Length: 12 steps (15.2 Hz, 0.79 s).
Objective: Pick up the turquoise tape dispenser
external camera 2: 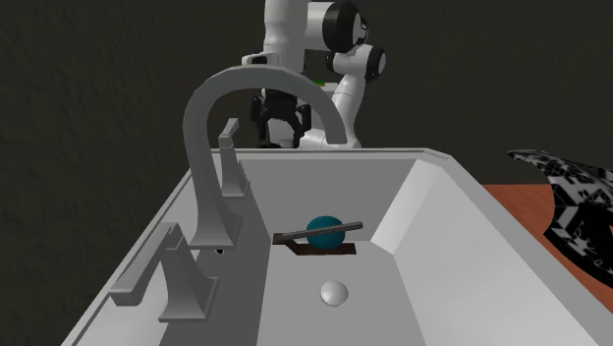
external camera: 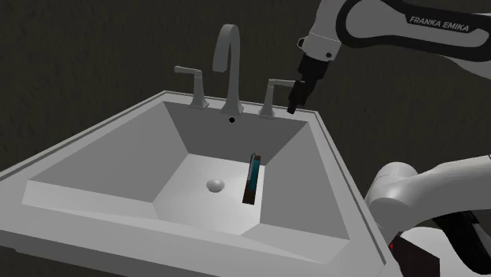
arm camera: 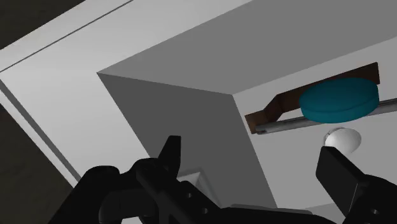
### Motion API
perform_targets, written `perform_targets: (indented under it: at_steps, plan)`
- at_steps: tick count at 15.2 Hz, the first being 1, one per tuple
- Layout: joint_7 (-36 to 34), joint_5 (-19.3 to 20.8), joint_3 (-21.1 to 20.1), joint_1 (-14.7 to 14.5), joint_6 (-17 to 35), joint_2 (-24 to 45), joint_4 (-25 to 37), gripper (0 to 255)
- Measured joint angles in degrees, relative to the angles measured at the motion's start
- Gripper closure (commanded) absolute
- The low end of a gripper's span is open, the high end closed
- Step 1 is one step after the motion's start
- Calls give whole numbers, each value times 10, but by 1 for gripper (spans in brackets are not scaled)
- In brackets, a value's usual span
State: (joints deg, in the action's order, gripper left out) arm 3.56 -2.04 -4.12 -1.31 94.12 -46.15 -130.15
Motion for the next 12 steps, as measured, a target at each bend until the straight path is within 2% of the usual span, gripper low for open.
perform_targets:
  at_steps: [3,12]
  plan:
    - [-32,-9,-16,6,0,19,2,0]
    - [-262,-72,-112,43,27,175,15,0]
